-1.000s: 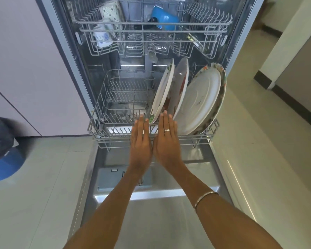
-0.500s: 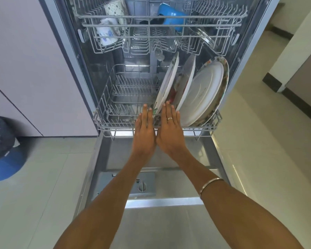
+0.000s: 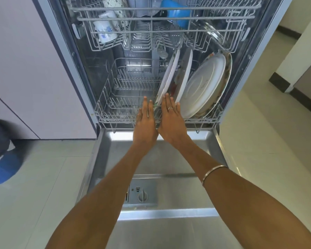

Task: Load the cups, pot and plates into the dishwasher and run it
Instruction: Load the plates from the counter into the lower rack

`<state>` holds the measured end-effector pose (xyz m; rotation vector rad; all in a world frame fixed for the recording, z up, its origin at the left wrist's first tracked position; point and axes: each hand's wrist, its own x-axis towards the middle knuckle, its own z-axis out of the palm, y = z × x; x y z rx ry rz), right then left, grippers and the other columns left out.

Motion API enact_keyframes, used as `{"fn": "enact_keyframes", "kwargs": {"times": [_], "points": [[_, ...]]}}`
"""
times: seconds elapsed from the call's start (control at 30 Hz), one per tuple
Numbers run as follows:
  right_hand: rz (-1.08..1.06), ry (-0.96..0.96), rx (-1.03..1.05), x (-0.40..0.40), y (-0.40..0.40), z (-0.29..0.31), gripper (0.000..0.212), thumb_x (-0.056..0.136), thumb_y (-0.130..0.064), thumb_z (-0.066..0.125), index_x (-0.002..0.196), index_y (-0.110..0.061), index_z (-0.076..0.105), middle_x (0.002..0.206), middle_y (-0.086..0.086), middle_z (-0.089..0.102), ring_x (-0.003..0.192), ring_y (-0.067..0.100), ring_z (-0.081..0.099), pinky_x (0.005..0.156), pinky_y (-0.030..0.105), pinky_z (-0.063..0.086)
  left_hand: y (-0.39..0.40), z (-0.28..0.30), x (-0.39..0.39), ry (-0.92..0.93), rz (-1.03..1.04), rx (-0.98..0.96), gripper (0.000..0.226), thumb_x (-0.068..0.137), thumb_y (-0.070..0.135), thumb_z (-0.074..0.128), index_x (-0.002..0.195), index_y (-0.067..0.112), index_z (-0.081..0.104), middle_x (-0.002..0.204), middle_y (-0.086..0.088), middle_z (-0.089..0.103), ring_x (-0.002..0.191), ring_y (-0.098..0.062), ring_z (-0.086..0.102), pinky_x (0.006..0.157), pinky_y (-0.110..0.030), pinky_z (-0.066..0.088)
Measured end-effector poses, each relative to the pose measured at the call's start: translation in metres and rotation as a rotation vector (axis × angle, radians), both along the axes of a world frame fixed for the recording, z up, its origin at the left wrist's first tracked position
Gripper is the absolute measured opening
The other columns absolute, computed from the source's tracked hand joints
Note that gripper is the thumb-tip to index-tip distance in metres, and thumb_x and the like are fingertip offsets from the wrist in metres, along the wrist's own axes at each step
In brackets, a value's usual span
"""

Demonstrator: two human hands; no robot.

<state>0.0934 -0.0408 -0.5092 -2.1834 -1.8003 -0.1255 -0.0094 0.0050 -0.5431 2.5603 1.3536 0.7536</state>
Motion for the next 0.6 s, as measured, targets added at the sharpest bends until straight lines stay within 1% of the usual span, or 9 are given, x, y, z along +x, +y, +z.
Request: {"fn": "enact_keyframes", "kwargs": {"times": [0.07, 0.17, 0.27, 0.37, 0.4, 0.5, 0.6], "points": [[0.013, 0.001, -0.001, 0.005, 0.005, 0.0, 0.096, 0.09, -0.02, 0.061, 0.155, -0.004, -0.008, 0.164, 0.012, -0.012, 0.152, 0.027, -0.009, 0.124, 0.045, 0.0, 0.006, -0.001, 0.002, 0.012, -0.012, 0.023, 0.103, 0.09, 0.015, 0.071, 0.157, 0.006, -0.006, 0.163, -0.008, -0.024, 0.153, -0.029, -0.002, 0.12, -0.046, 0.028], [0.033, -0.045, -0.04, 0.017, 0.014, 0.007, 0.094, 0.091, -0.016, 0.058, 0.155, -0.003, -0.009, 0.164, 0.012, -0.012, 0.152, 0.028, -0.008, 0.124, 0.044, 0.002, 0.015, 0.003, 0.009, 0.022, -0.018, 0.014, 0.101, 0.089, 0.005, 0.068, 0.157, 0.006, -0.006, 0.163, -0.009, -0.022, 0.151, -0.034, 0.011, 0.117, -0.045, 0.034], [0.044, -0.032, -0.021, 0.023, 0.027, 0.008, 0.094, 0.089, -0.01, 0.058, 0.155, -0.004, -0.008, 0.164, 0.011, -0.01, 0.152, 0.028, -0.005, 0.124, 0.044, 0.003, 0.025, 0.011, 0.017, 0.047, 0.006, 0.003, 0.104, 0.086, 0.004, 0.072, 0.157, 0.005, -0.005, 0.163, -0.011, -0.021, 0.151, -0.035, 0.012, 0.117, -0.045, 0.034], [0.052, -0.014, 0.001, 0.027, 0.041, 0.008, 0.092, 0.09, -0.008, 0.058, 0.155, -0.004, -0.006, 0.164, 0.011, -0.008, 0.152, 0.029, -0.004, 0.124, 0.044, 0.002, 0.04, 0.017, 0.019, 0.1, -0.004, -0.009, 0.108, 0.082, 0.001, 0.074, 0.157, 0.005, -0.004, 0.163, -0.011, -0.022, 0.149, -0.036, 0.022, 0.11, -0.044, 0.043], [0.056, -0.002, -0.004, 0.03, 0.046, 0.01, 0.093, 0.09, -0.008, 0.059, 0.155, -0.004, -0.007, 0.165, 0.011, -0.008, 0.152, 0.029, -0.004, 0.124, 0.044, 0.002, 0.046, 0.02, 0.02, 0.117, -0.011, -0.01, 0.106, 0.083, -0.001, 0.072, 0.157, 0.006, -0.003, 0.163, -0.011, -0.022, 0.148, -0.037, 0.024, 0.109, -0.044, 0.044], [0.073, -0.007, -0.017, 0.04, 0.06, 0.014, 0.094, 0.089, -0.009, 0.061, 0.156, -0.004, -0.005, 0.165, 0.011, -0.005, 0.152, 0.028, -0.002, 0.124, 0.043, 0.002, 0.059, 0.025, 0.028, 0.132, -0.002, -0.038, 0.1, 0.085, -0.006, 0.065, 0.157, 0.005, -0.003, 0.163, -0.012, -0.02, 0.147, -0.04, 0.023, 0.111, -0.046, 0.042], [0.092, -0.053, 0.02, 0.043, 0.063, 0.008, 0.096, 0.087, -0.005, 0.061, 0.156, -0.004, -0.005, 0.164, 0.012, -0.008, 0.152, 0.028, -0.005, 0.124, 0.044, 0.003, 0.064, 0.018, 0.033, 0.143, 0.03, 0.011, 0.102, 0.084, -0.003, 0.068, 0.157, 0.005, -0.004, 0.163, -0.014, -0.021, 0.147, -0.039, 0.024, 0.105, -0.044, 0.048]]}}
